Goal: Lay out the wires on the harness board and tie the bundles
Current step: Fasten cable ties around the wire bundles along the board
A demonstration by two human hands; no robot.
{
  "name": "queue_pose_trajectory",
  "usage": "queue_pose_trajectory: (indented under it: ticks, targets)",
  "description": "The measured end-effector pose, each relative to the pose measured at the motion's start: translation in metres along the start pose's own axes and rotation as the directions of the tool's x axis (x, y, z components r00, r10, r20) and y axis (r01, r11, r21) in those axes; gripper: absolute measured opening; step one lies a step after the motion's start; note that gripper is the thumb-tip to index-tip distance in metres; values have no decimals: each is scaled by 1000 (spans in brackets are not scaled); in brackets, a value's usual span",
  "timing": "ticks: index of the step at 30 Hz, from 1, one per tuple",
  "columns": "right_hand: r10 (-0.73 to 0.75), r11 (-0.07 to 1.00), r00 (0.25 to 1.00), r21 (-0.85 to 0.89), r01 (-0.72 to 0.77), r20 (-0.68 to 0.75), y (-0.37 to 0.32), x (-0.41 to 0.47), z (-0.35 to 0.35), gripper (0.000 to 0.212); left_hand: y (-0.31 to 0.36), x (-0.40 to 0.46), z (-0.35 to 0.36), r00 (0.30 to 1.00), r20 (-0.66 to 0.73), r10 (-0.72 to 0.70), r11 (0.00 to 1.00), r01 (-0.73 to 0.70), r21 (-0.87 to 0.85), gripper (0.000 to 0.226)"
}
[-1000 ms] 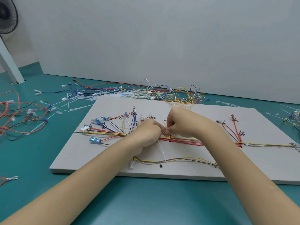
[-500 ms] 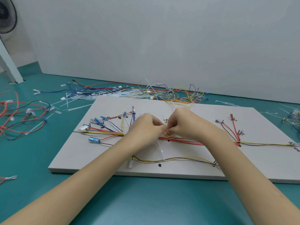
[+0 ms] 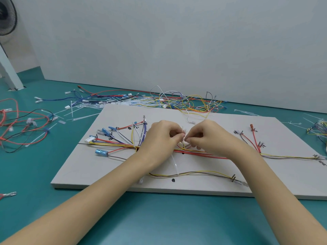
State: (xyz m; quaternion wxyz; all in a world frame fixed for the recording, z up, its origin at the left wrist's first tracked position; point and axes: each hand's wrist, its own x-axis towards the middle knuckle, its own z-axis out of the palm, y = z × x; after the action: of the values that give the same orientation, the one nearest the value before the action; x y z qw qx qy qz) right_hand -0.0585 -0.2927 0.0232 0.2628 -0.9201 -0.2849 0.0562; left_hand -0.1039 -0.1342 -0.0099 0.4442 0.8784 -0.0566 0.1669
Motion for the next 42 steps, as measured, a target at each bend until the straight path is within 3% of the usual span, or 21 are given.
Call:
queue_pose_trajectory:
  ticks: [5,12,17,22,28,31,35,42]
  targets:
    - [46,988,989,156,-23,-144,12,-3,5,14,0,-3,1,999,5,-40,988,39,147,17]
    - [86,977,991,202,-65,-99,21,-13,8,11,-2,-3,5,994,54,-99,983,89,161,9]
    - [107,978,987,191,-83,-120,20,-22,-2,14,0,-1,5,994,43,-101,993,99,58,4]
    - [192,977,975,75,-202,115,14,-30,-11,26,5,4,3,993,55,-106,992,101,79,15]
    - [205,979,961,-31,-202,185,3,-24,-5,14,2,-1,4,991,21,-132,991,132,1,3]
    - [209,976,969,-88,-199,130,-1,-24,0,11,4,-3,5,991,-34,-128,991,130,44,17]
    - [147,988,988,-45,-149,-40,-1,-24,8,7,2,-1,4,991,-55,-119,991,116,-64,6]
    - [4,950,964,301,79,-267,1,-20,16,9,-3,0,8,991,-2,-133,990,132,-45,8]
